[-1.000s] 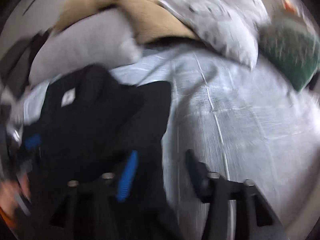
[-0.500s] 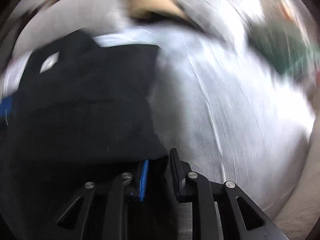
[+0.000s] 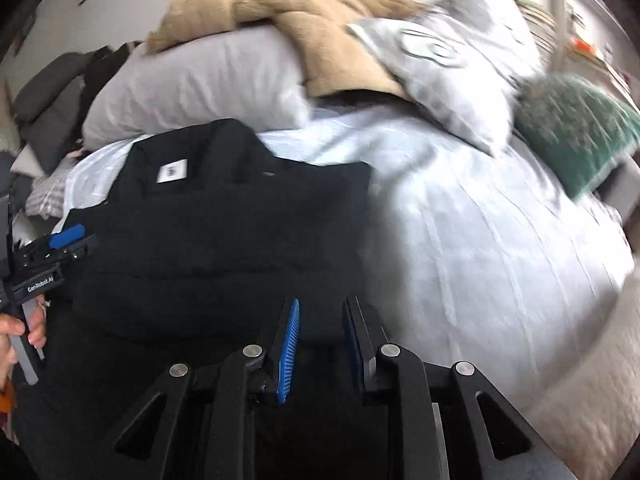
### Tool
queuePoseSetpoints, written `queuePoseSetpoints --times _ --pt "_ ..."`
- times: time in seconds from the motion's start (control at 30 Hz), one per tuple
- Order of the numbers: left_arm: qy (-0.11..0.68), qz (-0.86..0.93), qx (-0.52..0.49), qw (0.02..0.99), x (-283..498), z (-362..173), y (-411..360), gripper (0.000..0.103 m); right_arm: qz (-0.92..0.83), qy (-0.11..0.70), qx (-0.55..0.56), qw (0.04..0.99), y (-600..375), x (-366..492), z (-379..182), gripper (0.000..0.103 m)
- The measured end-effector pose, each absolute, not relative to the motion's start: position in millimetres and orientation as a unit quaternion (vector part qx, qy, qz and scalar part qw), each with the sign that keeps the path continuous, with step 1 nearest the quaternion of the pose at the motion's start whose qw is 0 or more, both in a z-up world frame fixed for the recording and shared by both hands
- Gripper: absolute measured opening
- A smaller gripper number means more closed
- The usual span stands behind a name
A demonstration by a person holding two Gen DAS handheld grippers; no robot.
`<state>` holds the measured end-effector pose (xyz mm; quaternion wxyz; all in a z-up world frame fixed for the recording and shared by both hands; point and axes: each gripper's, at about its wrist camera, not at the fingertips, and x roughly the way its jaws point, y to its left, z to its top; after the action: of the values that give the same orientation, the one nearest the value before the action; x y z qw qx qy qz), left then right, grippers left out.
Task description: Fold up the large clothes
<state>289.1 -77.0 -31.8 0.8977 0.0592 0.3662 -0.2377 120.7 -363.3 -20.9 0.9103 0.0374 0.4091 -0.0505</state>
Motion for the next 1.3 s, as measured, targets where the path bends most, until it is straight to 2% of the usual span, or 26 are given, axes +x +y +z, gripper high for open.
queuePoseSetpoints --times 0.07,0.13,0.2,0.23,0.33,0.4,0.47,0.6,0.67,0.87,1.3 --pt "0.419 -0.238 0.065 0.874 299 -63 -72 0.073 -0.041 0.416 0.042 0.907 -360 135 -32 0.023" --pt "0.451 -0.250 0.012 0.857 308 -90 -55 0.076 -0.059 0.453 0.051 0.888 -361 149 -64 0.023" --pt "0.454 -0.244 -0.013 0.857 307 -85 -47 0.076 -0.083 0.504 0.038 0.859 -367 161 -95 0.021" --pt "0.461 -0.231 -0.019 0.857 304 -78 -45 0.076 -0.083 0.497 0.029 0.863 -364 155 -99 0.021" --pt "0.474 -0.219 -0.014 0.853 286 -56 -40 0.076 -0.081 0.497 0.032 0.864 -357 137 -80 0.024" --pt "0.472 -0.212 0.001 0.856 270 -44 -34 0.076 -0.080 0.493 0.039 0.865 -354 121 -65 0.030" --pt "0.468 -0.207 0.017 0.859 249 -31 -25 0.078 -0.084 0.493 0.050 0.864 -352 106 -51 0.050" --pt "0.454 -0.207 0.041 0.866 205 -9 3 0.081 -0.091 0.487 0.049 0.867 -343 67 -28 0.058" --pt "0.457 -0.204 0.053 0.864 188 -5 14 0.082 -0.095 0.484 0.042 0.869 -340 48 -18 0.065" --pt "0.477 -0.187 0.063 0.857 141 2 50 0.083 -0.083 0.469 0.036 0.878 -312 -3 0 0.075" --pt "0.522 -0.144 0.038 0.840 87 -38 125 0.083 -0.060 0.503 0.004 0.862 -276 -50 -40 0.076"
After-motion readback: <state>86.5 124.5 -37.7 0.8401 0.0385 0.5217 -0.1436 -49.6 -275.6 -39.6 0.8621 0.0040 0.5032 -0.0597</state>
